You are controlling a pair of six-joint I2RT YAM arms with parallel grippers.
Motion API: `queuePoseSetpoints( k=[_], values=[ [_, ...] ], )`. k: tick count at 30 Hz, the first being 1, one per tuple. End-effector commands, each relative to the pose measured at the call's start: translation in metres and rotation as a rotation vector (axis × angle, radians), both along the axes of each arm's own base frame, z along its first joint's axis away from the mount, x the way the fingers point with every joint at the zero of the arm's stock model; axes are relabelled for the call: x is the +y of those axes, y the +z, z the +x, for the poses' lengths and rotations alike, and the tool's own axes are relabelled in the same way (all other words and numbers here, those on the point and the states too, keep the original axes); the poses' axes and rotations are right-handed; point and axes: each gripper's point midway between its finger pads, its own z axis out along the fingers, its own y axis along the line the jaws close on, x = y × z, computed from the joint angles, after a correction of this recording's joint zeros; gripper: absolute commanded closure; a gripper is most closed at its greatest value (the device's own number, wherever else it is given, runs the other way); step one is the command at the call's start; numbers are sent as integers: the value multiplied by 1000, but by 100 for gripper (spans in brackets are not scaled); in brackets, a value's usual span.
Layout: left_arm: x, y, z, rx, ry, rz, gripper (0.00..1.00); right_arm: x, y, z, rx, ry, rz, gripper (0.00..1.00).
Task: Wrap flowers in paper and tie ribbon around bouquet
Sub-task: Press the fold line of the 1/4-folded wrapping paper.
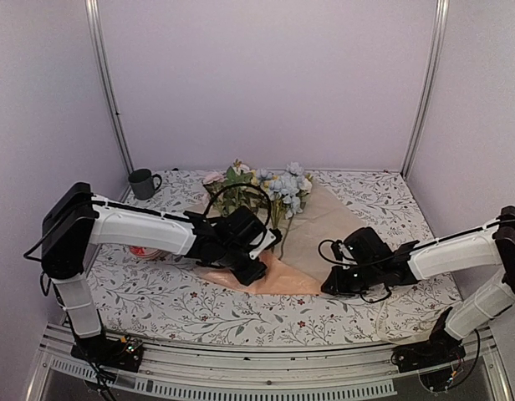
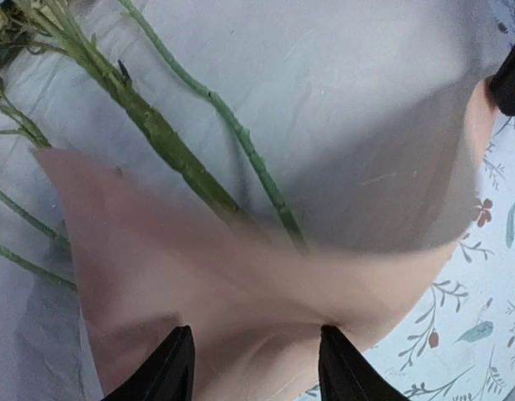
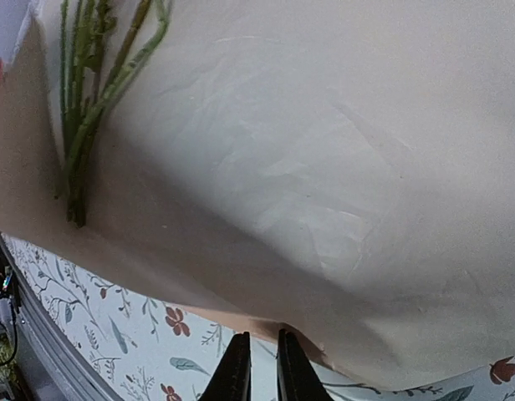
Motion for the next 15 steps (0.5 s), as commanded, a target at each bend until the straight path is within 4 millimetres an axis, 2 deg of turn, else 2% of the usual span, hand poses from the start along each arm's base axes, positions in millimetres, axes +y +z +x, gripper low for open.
queuePoseSetpoints(
  k=[1, 3, 5, 8, 11, 13, 15],
  values=[
    [-15, -14, 4, 32, -25, 29, 49, 23, 47, -3, -115, 120, 116, 83],
    [-16, -30, 5, 61, -19, 65, 50, 36, 70, -6, -174, 197, 198, 74],
    [-17, -36, 6, 71, -15, 84, 50, 43, 95, -3, -252, 236, 248, 69],
    [-13, -43, 9, 73, 2, 108, 50, 42, 114, 12, -334, 224, 247, 65],
    [-9, -48, 10, 73, 19, 130, 50, 49, 111, 16, -327, 258, 235, 54],
    [-7, -50, 10, 76, 25, 134, 50, 56, 99, 14, -287, 302, 218, 44],
    [-7, -51, 9, 80, 27, 131, 50, 58, 80, 15, -232, 310, 175, 37]
  ],
)
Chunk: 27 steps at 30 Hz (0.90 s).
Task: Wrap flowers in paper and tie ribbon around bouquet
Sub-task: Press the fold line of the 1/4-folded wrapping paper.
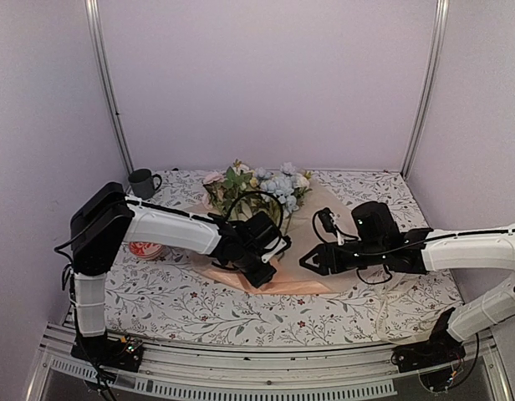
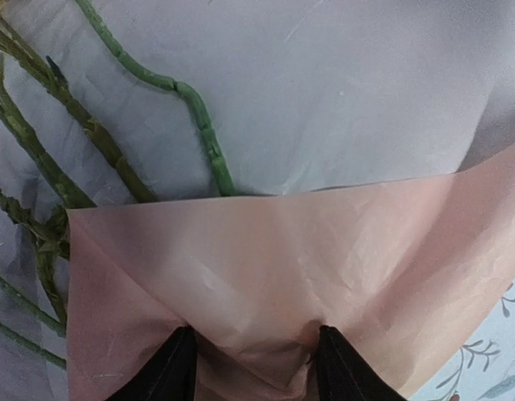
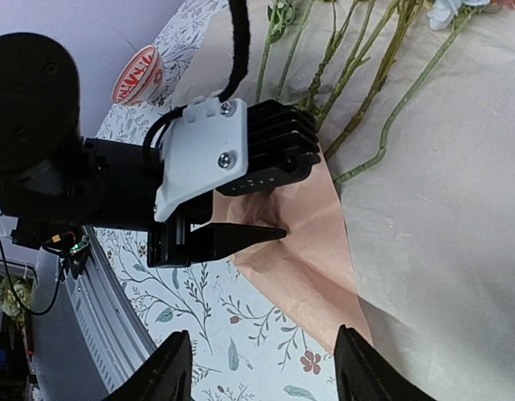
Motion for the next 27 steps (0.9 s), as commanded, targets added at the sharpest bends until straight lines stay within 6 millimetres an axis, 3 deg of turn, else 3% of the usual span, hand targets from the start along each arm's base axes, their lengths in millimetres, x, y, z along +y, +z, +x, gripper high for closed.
queuePoseSetpoints(
  k=[1, 8, 17, 20, 24, 27],
  values=[
    [12, -13, -4, 31, 21, 52, 50, 7, -32, 1, 61, 57, -91, 36],
    [9, -9, -7, 39, 13, 13, 51, -4, -80, 3, 171, -10, -211, 34],
    [7, -8, -10, 42, 3, -4, 51, -4, -95, -4, 216, 21, -241, 22],
    [6, -5, -11, 43, 1, -14, 50, 7, -88, -8, 229, 70, -183, 34],
    [1, 8, -13, 20, -27, -59, 51, 10, -77, -5, 213, 48, -142, 63],
    [-4, 22, -15, 0, -54, -111, 50, 10, -71, -9, 213, 41, -102, 74]
  ],
)
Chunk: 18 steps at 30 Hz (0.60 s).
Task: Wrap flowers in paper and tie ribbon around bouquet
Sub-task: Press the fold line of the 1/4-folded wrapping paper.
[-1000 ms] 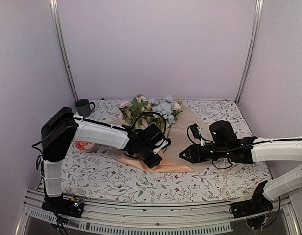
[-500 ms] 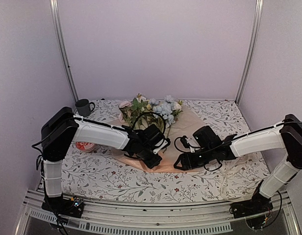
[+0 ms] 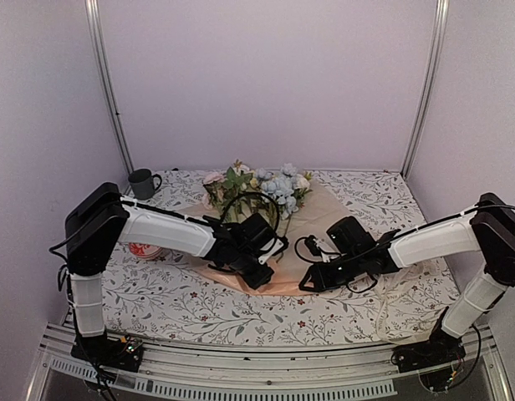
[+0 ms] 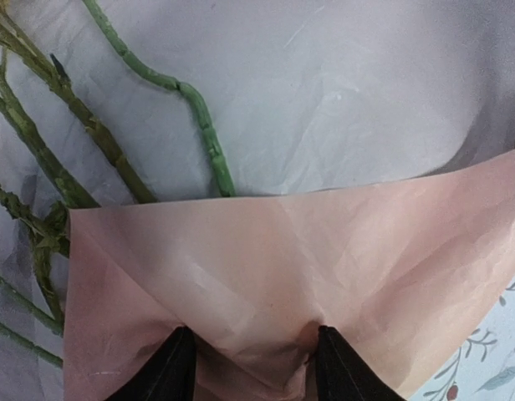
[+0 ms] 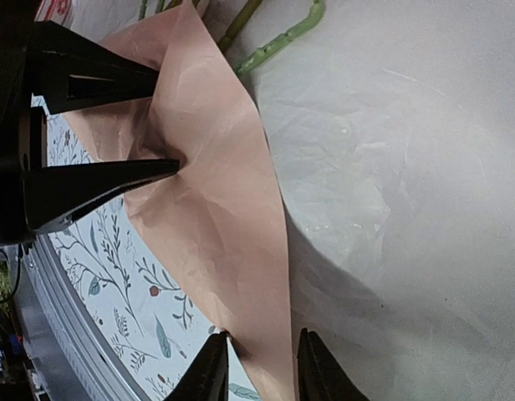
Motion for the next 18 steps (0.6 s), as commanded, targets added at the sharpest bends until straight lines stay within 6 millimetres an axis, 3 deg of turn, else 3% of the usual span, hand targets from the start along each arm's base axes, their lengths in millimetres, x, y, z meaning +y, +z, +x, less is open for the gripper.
queuePoseSetpoints(
  k=[1, 6, 9, 11, 15, 18],
  values=[
    [-5, 22, -8, -13, -51, -68, 50, 7, 19, -1, -12, -7, 93, 76],
    [-5, 27, -11, -11, -59, -82, 50, -3, 10, -14, 21, -15, 87, 82],
    [-6, 42, -14, -23, -83, -131, 47, -12, 5, -22, 28, -18, 79, 92],
    [-1, 55, -15, -39, -91, -159, 43, -19, -1, -29, 38, -15, 62, 93],
    [20, 61, -21, -13, -81, -181, 34, -25, -11, -41, 80, 14, 46, 92],
    [45, 49, -29, 21, -50, -153, 29, -31, -17, -46, 98, 14, 20, 91]
  ],
)
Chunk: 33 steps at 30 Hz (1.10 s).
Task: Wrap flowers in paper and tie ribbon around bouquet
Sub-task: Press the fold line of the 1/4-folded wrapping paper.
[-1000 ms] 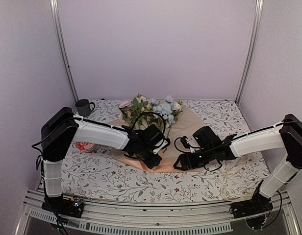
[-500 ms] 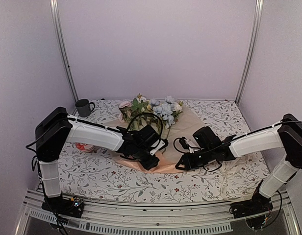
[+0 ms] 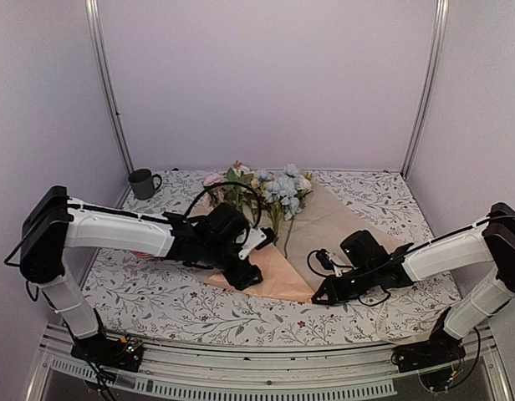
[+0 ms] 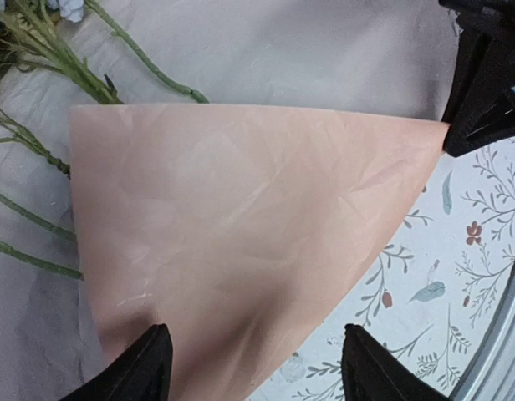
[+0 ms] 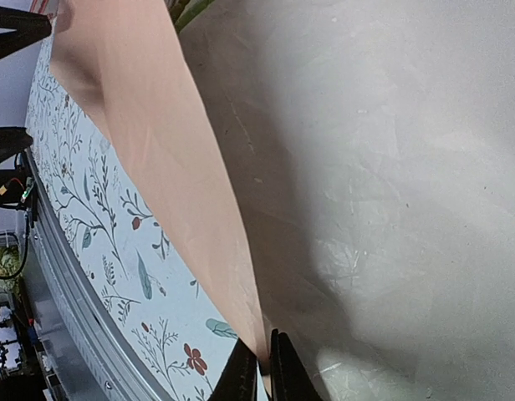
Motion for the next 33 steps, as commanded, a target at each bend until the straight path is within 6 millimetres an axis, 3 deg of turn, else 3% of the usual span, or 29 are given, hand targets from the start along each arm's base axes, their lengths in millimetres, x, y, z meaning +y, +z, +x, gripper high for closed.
queuePoseSetpoints(
  k=[1, 5, 8, 15, 22, 27, 30, 33],
  values=[
    [30, -8, -7, 44, 23, 3, 28, -10, -7, -12, 35, 17, -29, 92],
    [44, -10, -16, 39, 25, 3, 24, -14, -11, -15, 53, 18, -51, 91],
    [51, -12, -11, 18, 56, 21, 24, -15, -11, -16, 52, 24, -60, 91],
    [53, -8, -6, 67, 80, -48, 24, -24, -13, -20, 60, 22, -103, 90],
    [60, -36, -11, 271, 135, -82, 34, -29, -19, -22, 75, 18, -135, 90],
    [55, -37, -21, 314, 101, -128, 36, -31, -19, -21, 72, 17, -149, 90],
    [56, -44, -24, 332, 102, -122, 45, -30, -18, -22, 74, 32, -148, 85],
    [47, -39, -36, 389, 46, -178, 65, -28, -13, -25, 76, 58, -142, 75]
  ],
)
